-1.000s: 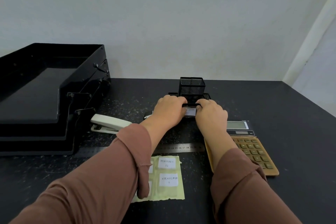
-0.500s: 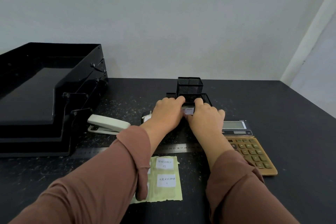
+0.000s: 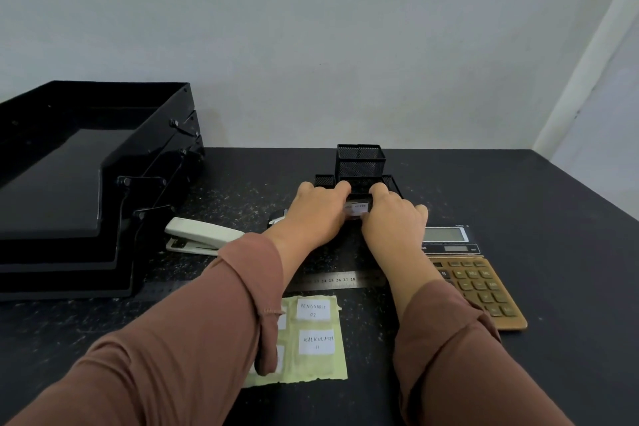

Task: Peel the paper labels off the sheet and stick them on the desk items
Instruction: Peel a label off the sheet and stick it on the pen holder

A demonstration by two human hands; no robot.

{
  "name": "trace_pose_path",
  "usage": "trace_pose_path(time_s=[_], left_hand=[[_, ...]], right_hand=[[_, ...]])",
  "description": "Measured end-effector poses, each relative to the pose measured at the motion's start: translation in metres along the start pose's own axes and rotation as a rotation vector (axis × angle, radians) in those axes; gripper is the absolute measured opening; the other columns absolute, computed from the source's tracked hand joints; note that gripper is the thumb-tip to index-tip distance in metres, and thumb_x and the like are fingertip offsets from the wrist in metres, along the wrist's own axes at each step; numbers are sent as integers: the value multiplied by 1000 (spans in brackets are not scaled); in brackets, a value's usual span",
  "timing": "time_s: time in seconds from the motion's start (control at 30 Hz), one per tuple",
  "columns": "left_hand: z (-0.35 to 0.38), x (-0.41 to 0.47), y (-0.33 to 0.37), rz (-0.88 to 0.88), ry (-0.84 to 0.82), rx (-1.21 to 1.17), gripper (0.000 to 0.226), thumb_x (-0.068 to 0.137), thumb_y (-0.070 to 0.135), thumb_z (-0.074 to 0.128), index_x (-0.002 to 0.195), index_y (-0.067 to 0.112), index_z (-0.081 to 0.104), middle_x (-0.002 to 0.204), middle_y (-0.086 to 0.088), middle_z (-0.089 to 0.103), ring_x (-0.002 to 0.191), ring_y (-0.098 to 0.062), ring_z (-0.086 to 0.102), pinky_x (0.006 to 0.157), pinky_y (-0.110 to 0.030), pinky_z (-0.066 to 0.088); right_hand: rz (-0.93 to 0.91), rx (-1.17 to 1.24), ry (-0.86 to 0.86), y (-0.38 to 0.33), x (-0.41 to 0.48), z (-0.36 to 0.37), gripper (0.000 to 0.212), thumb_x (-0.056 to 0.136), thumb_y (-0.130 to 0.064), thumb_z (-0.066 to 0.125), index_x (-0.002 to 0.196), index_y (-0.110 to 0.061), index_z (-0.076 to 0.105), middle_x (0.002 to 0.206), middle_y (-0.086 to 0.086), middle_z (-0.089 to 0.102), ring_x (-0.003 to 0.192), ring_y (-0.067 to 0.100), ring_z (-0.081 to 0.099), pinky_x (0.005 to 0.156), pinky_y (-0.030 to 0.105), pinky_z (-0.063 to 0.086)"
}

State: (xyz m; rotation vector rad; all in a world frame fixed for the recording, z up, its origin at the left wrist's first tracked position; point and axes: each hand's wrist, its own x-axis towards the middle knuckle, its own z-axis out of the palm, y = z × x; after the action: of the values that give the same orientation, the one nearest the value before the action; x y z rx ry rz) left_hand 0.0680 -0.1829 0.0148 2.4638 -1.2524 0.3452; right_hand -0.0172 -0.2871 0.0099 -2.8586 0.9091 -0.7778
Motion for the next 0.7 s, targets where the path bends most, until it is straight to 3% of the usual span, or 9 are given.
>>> trace_pose_path(time_s=[0.1,0.17,0.23,0.33,0.4,0.5,0.7], left_hand=[[-3,-1,1,12,-7,-12,15,89,24,51,101,19,42,72,-4,60,75,-28,42,65,-33,19],[-3,0,-1,-18,-46,-33,17,89,25,51,104,21,41,78,-5,63,78,-28,40,66,-35,26],[-2,2,-4,-63,-115,-54,21,89,22,49,107,24,39,82,-6,62,83,-28,36,71,-40,37],[-4,4,-8,-86,-211,-74,27,87,19,46,111,28,38,82,-3,56,86,-30,40,75,-41,37],[-7,6,-10,-48,-232,-69,26,87,29,47,112,30,39,88,-1,61,88,-30,49,84,-41,36],[-8,7,-9,-15,-179,-74,28,92,46,39,113,29,47,93,2,67,89,-26,57,88,-41,31],[-5,11,-4,21,15,-2,25,95,30,40,102,22,62,95,-1,67,94,-25,58,80,-39,31]], right_hand=[[5,17,8,1,0,-1,29,80,-11,51,107,-22,49,91,5,66,81,30,60,71,37,26],[10,41,3,2,0,-1,33,80,-9,47,110,-23,49,93,5,65,82,30,60,71,37,26],[15,85,-18,3,1,-1,35,82,-12,47,114,-24,50,99,6,64,86,31,60,73,37,27],[21,150,-59,4,1,-2,38,80,-21,50,118,-25,51,105,6,64,92,31,59,75,38,28],[25,176,-66,5,0,-3,38,82,-28,50,120,-26,51,108,6,64,94,30,59,78,39,32],[38,186,-47,4,0,-3,33,86,-38,49,116,-24,53,108,6,65,96,30,59,81,40,34],[22,178,-13,4,2,-3,28,89,-38,48,110,-21,56,100,8,67,90,32,60,76,39,33]])
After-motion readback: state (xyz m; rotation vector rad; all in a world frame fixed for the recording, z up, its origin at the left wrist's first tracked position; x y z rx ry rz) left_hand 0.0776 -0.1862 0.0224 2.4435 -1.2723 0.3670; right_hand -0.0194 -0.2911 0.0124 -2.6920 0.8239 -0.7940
